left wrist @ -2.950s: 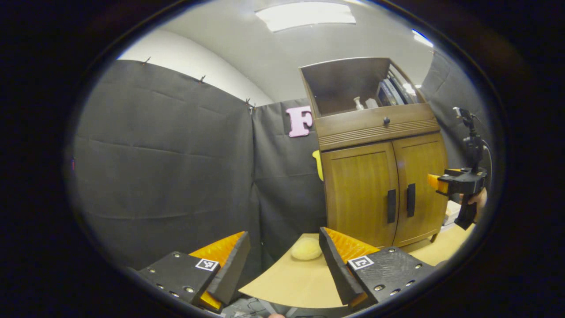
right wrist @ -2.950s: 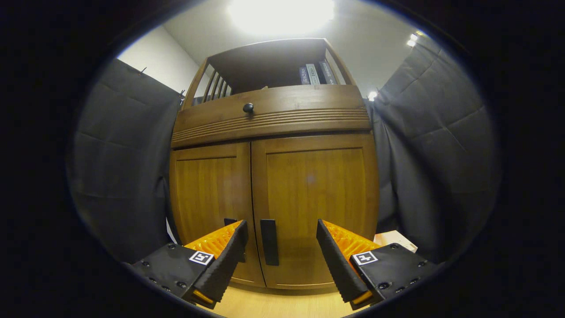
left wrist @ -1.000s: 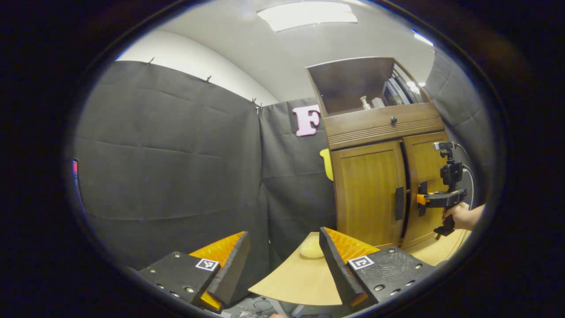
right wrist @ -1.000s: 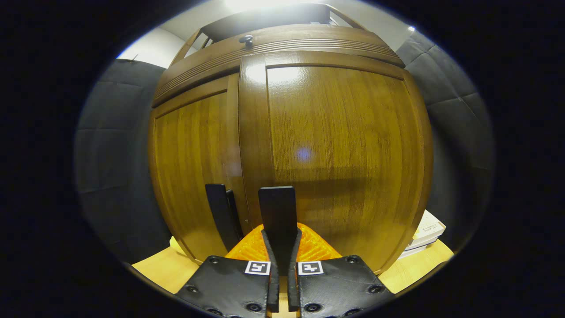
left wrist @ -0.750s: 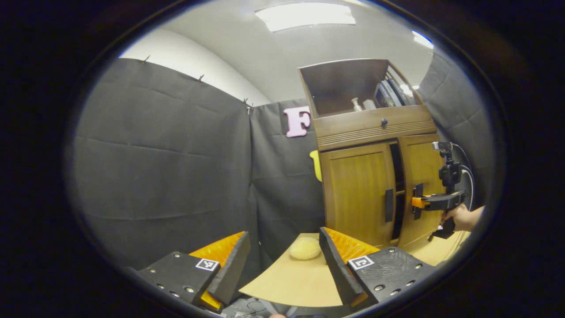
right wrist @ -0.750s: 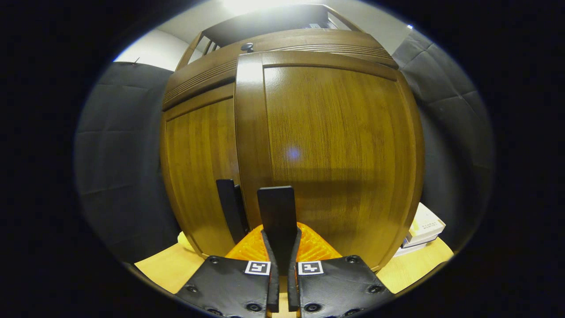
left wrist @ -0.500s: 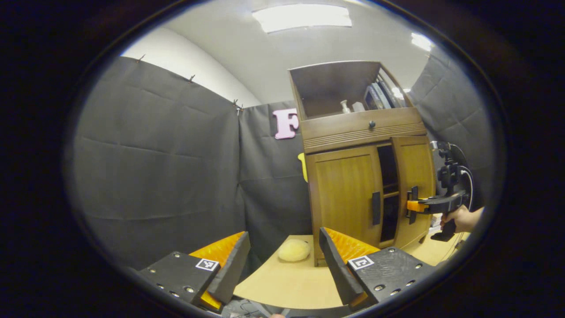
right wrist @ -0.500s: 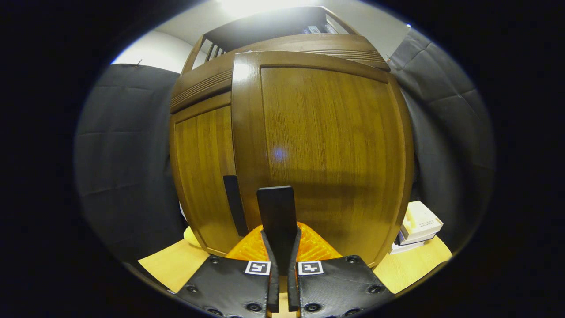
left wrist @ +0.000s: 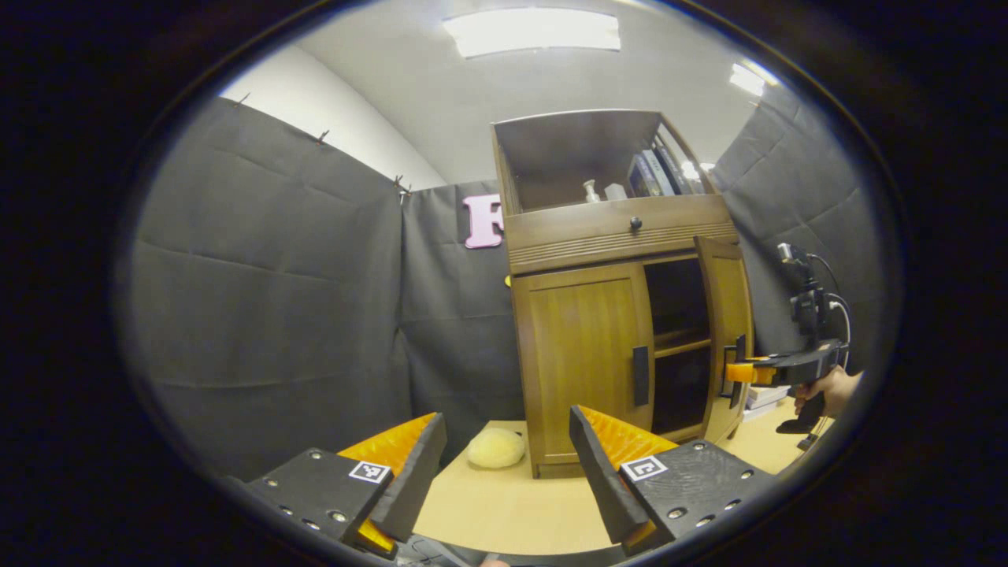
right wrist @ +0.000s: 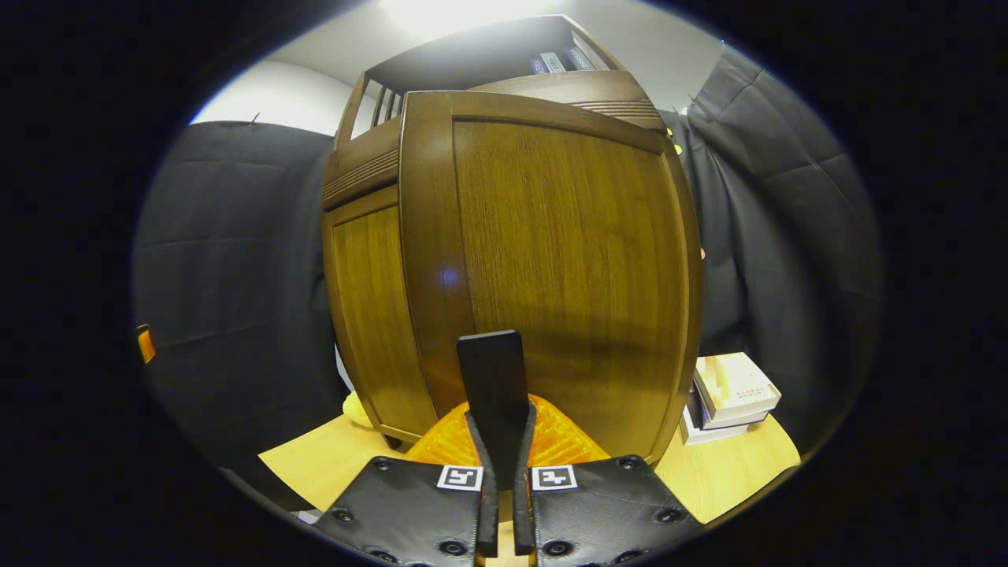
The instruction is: Open the right door of the double-door shoe cabinet with the right hand, and open the left door with the left hand.
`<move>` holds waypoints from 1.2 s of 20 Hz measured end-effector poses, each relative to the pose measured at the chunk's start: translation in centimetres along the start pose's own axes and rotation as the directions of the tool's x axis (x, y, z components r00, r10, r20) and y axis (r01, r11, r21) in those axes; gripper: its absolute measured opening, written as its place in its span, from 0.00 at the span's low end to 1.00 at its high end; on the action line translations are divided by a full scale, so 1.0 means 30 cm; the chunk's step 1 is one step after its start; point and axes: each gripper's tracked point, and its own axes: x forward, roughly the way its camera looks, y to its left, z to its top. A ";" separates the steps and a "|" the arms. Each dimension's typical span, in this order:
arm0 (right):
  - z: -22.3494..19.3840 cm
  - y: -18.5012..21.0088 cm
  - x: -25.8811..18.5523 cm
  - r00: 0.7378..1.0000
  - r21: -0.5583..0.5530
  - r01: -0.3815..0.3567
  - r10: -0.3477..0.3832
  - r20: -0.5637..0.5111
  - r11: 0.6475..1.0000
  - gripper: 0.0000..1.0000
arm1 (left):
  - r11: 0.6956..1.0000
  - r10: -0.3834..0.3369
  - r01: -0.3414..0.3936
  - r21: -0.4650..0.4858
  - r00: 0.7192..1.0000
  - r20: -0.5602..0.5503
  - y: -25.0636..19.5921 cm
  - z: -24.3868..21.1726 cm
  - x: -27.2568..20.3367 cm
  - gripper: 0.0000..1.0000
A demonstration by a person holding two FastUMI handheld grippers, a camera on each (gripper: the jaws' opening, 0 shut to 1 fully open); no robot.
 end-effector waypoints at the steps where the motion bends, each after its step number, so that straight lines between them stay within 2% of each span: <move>1: 0.000 -0.009 -0.014 1.000 0.000 -0.005 0.005 -0.001 1.000 0.06 | 1.000 -0.012 0.012 -0.001 1.000 0.001 -0.004 -0.001 0.003 0.90; 5: -0.001 -0.060 -0.084 1.000 0.002 -0.006 0.006 -0.004 1.000 0.06 | 0.998 -0.055 0.055 -0.003 0.998 0.009 -0.021 -0.004 0.011 0.92; 6: -0.003 -0.073 -0.101 1.000 0.002 -0.007 0.007 -0.006 1.000 0.06 | 0.998 -0.066 0.066 -0.005 0.998 0.009 -0.027 -0.007 0.015 0.88; 7: -0.011 -0.090 -0.129 1.000 0.000 -0.008 0.008 -0.008 1.000 0.06 | 0.997 -0.077 0.077 -0.007 0.997 0.008 -0.032 -0.011 0.018 0.88; 8: -0.017 -0.103 -0.145 1.000 -0.005 -0.010 0.010 -0.012 1.000 0.09 | 0.996 -0.088 0.088 -0.010 0.996 0.006 -0.036 -0.014 0.021 0.92; 11: -0.013 -0.153 -0.198 1.000 -0.016 -0.005 0.005 -0.019 1.000 0.06 | 0.992 -0.123 0.123 -0.018 0.992 0.003 -0.043 -0.002 0.020 0.92; 12: -0.015 -0.170 -0.213 1.000 -0.017 -0.001 0.001 -0.020 1.000 0.08 | 0.991 -0.135 0.135 -0.018 0.991 0.004 -0.045 0.006 0.021 0.92; 13: -0.016 -0.187 -0.230 1.000 -0.018 0.004 -0.005 -0.020 1.000 0.05 | 0.989 -0.145 0.145 -0.017 0.989 0.005 -0.046 0.007 0.022 0.92; 17: -0.015 -0.259 -0.282 0.999 -0.018 0.024 -0.025 -0.020 1.000 0.05 | 0.984 -0.177 0.177 -0.020 0.984 0.009 -0.055 0.016 0.031 0.92; 18: -0.017 -0.277 -0.293 0.999 -0.020 0.029 -0.029 -0.021 0.999 0.08 | 0.982 -0.186 0.186 -0.023 0.982 0.006 -0.059 0.018 0.029 0.92; 19: -0.016 -0.294 -0.304 0.999 -0.021 0.035 -0.035 -0.022 0.999 0.05 | 0.980 -0.196 0.196 -0.025 0.981 0.003 -0.060 0.023 0.026 0.92; 21: -0.018 -0.332 -0.328 0.999 -0.019 0.047 -0.047 -0.020 0.999 0.08 | 0.977 -0.213 0.213 -0.024 0.977 0.004 -0.064 0.024 0.028 0.92; 24: -0.015 -0.391 -0.355 0.998 -0.013 0.065 -0.065 -0.020 0.998 0.05 | 0.974 -0.228 0.228 -0.013 0.974 0.015 -0.072 0.025 0.036 0.90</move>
